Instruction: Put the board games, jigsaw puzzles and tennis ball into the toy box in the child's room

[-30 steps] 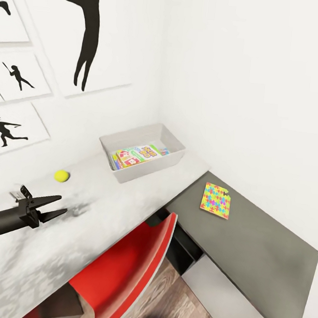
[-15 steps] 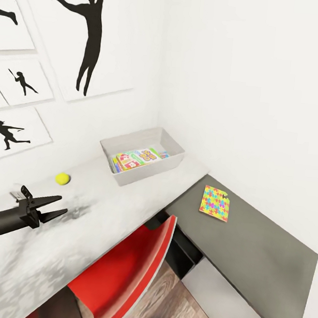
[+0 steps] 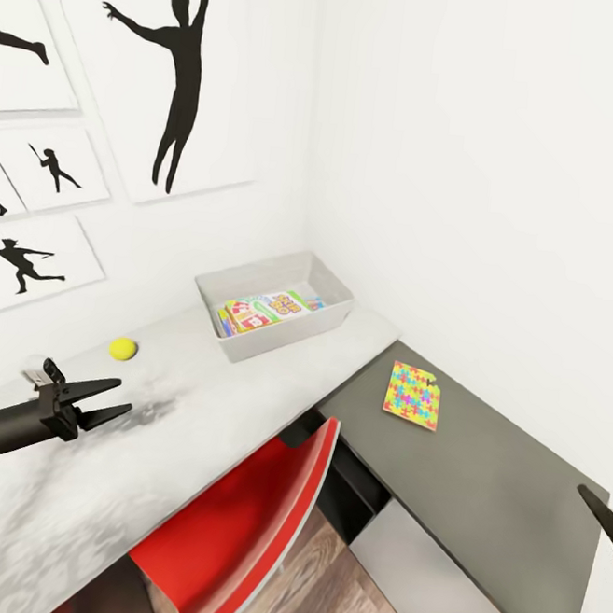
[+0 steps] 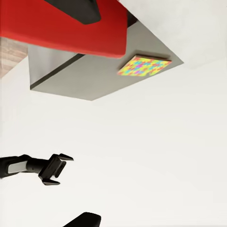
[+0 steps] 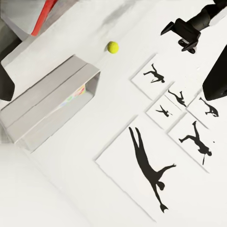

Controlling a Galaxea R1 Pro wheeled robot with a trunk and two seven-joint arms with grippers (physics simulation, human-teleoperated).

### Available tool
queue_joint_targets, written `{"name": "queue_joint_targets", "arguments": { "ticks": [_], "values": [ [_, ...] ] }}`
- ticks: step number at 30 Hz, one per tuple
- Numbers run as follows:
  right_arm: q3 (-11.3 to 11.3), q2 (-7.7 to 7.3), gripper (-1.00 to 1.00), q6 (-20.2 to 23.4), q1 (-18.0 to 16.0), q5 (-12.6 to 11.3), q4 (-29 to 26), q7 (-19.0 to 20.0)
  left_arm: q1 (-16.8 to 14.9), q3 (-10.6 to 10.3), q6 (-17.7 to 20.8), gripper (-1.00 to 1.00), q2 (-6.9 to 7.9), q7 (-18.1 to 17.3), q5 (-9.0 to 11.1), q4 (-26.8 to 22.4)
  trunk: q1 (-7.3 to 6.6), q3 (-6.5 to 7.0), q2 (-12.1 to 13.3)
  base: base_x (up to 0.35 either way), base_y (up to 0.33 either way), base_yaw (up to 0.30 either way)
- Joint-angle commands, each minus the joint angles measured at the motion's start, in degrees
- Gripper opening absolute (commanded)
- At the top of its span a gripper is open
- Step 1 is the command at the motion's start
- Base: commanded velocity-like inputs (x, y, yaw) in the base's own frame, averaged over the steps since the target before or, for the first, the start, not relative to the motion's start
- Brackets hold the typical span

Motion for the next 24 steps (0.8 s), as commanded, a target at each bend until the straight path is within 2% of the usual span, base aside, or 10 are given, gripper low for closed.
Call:
{"name": "queue_joint_targets", "arguments": {
  "ticks": [1, 6, 24],
  "values": [
    [0.7, 0.33, 1.00, 0.5, 0.0, 0.0, 0.0, 0.1, -0.2, -0.4, 0.2, 1.00, 0.01, -0.3, -0.2, 0.0, 0.03, 0.00, -0.1, -0.027, 0.000, 0.000],
    [1.8, 1.16, 1.00, 0.4, 0.0, 0.1, -0.4, 0.1, -0.4, -1.3, 0.2, 1.00, 0.00, -0.3, -0.3, -0.1, 0.03, 0.48, -0.1, -0.008, 0.000, 0.003],
    [1.7, 1.22, 1.00, 0.5, 0.0, 0.1, -0.1, 0.2, -0.4, -1.5, 0.2, 1.00, 0.00, -0.2, -0.4, -0.1, 0.03, 2.19, -0.1, -0.028, 0.000, 0.118]
  ]
}}
